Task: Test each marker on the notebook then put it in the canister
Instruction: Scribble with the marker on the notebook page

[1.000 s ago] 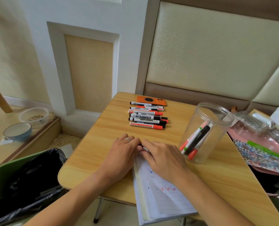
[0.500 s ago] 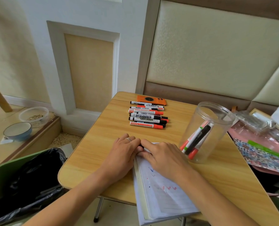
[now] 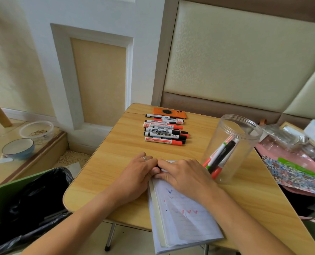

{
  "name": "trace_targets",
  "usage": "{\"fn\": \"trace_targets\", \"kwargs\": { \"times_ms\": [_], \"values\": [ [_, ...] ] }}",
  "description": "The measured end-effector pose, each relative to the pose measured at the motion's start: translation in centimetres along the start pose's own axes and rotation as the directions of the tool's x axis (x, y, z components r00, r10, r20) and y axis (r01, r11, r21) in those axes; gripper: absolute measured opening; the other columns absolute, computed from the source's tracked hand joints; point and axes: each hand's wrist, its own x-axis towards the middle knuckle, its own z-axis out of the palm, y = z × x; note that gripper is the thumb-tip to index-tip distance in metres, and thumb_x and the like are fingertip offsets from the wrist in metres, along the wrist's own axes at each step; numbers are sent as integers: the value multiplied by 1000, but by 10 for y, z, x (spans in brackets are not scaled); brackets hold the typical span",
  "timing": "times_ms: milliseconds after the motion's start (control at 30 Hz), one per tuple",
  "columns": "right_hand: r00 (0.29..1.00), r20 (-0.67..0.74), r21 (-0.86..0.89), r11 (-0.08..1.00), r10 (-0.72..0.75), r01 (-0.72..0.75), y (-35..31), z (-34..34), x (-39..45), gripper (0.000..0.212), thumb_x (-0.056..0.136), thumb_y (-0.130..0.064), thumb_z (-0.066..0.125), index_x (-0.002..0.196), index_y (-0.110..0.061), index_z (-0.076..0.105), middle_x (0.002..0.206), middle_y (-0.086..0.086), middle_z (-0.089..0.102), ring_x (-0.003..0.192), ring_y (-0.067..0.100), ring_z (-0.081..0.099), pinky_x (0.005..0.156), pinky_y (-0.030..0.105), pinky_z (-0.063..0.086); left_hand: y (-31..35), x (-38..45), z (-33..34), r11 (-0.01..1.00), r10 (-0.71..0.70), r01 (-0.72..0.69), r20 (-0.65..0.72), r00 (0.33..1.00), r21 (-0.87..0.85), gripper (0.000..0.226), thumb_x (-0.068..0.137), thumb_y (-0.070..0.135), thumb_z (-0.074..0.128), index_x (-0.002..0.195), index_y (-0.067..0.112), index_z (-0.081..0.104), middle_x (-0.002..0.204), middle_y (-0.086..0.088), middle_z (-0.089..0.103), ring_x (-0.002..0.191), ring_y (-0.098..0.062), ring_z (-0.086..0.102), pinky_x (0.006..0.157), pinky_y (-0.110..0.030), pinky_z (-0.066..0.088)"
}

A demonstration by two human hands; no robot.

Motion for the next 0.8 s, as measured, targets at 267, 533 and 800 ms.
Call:
{"fn": "trace_targets", "kwargs": {
  "times_ms": [267,533,800],
  "values": [
    [999,-21,-56,998,41,-43,-6,-2,-2,56,98,-69,9,113,-31,47,75,1,64,70,34,61,56,39,42,0,-2,4,993,-40,44,-39,998,108,44,107,43,23,83,18,50,81,5,51,77,-18,40,69,-35,31],
    [994,56,37,994,99,-101,-12,-10,-2,39,105,-64,28,114,-31,47,82,2,63,76,32,57,64,41,47,4,-2,-1,995,-15,21,-58,998,97,41,107,39,23,83,18,49,80,5,47,77,-16,36,70,-41,39],
    [981,97,88,981,166,-174,-10,-19,-3,39,103,-68,32,99,-29,34,79,0,58,82,35,61,62,40,44,9,-3,-2,976,-30,51,-101,994,211,39,107,41,25,94,20,55,87,9,50,80,-16,39,71,-39,39]
  ]
}}
